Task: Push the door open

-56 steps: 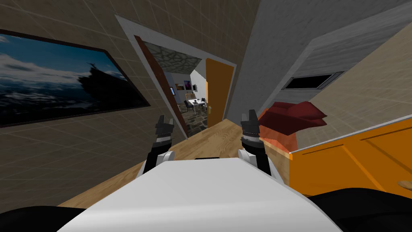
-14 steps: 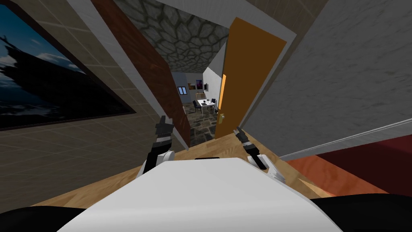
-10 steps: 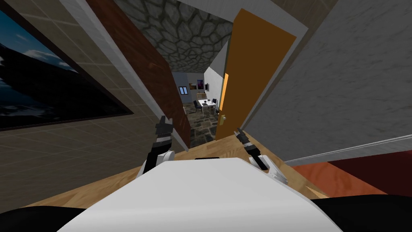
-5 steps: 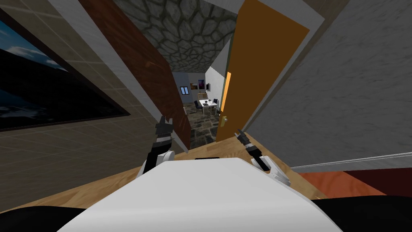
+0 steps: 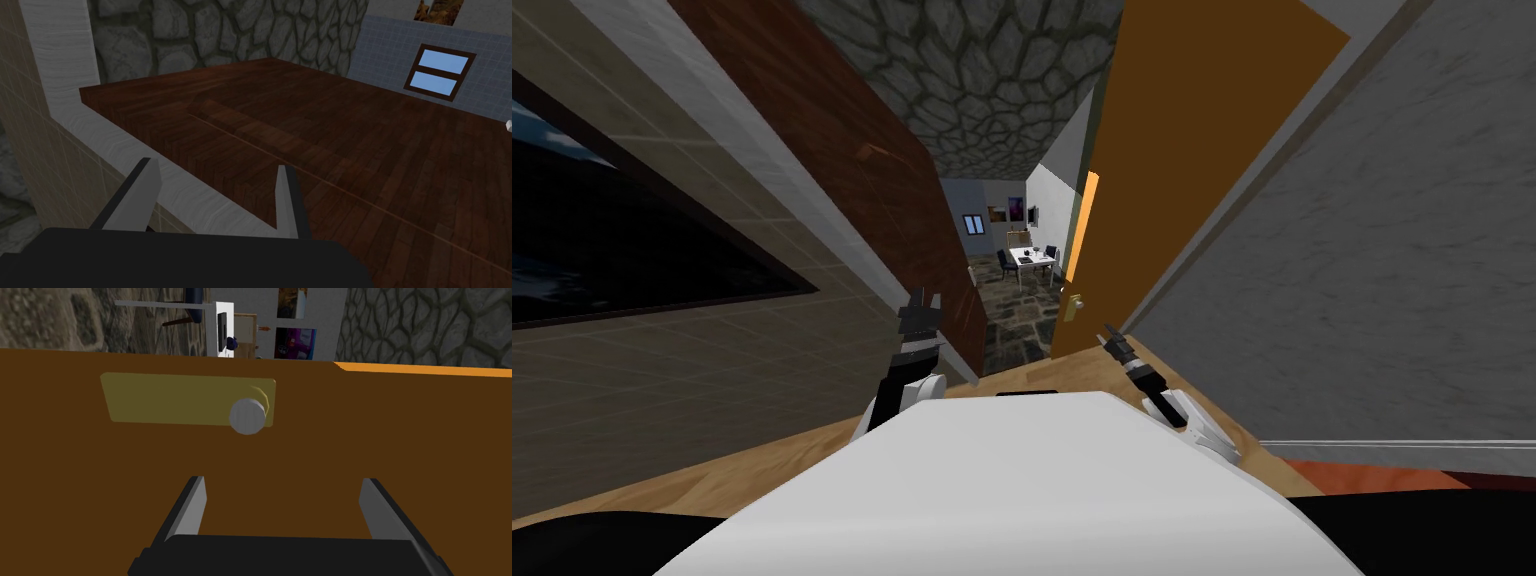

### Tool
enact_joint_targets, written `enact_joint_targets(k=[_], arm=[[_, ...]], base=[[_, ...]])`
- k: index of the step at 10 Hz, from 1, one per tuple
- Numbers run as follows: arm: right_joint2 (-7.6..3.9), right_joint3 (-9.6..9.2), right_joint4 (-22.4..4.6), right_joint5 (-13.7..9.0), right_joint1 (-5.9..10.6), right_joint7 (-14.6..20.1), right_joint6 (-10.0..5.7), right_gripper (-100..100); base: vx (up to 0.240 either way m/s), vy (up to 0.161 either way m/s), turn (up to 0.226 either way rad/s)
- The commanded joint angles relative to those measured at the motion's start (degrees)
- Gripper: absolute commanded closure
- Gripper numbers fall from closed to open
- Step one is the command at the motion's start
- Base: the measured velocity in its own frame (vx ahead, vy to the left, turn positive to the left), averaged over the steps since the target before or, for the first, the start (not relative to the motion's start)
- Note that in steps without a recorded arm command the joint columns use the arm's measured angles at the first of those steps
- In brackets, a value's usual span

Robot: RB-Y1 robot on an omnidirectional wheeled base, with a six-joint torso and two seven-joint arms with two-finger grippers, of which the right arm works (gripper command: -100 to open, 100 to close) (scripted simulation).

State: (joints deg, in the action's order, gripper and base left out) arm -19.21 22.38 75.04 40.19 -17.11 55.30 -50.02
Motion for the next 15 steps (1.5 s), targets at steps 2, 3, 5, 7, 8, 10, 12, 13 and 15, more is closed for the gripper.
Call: enact_joint_targets(k=[2, 3, 5, 7, 8, 10, 12, 13, 15], arm=[[-0.67, 0.66, -2.02, 1.32, 0.43, 2.58, -0.65, -100], [-0.93, 0.94, -2.95, 1.87, 0.64, 3.56, -0.94, -100], [-1.03, 1.03, -3.47, 1.98, 0.88, 3.60, -1.08, -100], [-1.13, 0.76, -4.16, 1.60, 1.71, 3.38, -0.11, -100], [-1.17, 0.58, -4.52, 1.35, 2.19, 3.11, 0.50, -100], [-1.24, 0.20, -5.27, 0.82, 3.18, 2.56, 1.76, -100], [-1.30, -0.10, -5.86, 0.40, 3.95, 2.13, 2.74, -100], [-1.27, -0.02, -5.61, 0.54, 3.70, 2.28, 2.41, -100], [-1.27, -0.02, -5.61, 0.54, 3.70, 2.28, 2.41, 100]], base=[[0.127, -0.054, 0.035], [0.134, -0.058, 0.057], [0.092, -0.015, 0.025], [0.123, 0.014, 0.065], [0.169, 0.042, 0.069], [0.192, 0.015, 0.071], [0.200, -0.010, 0.071], [0.084, -0.004, 0.012], [-0.016, -0.002, 0.003]])
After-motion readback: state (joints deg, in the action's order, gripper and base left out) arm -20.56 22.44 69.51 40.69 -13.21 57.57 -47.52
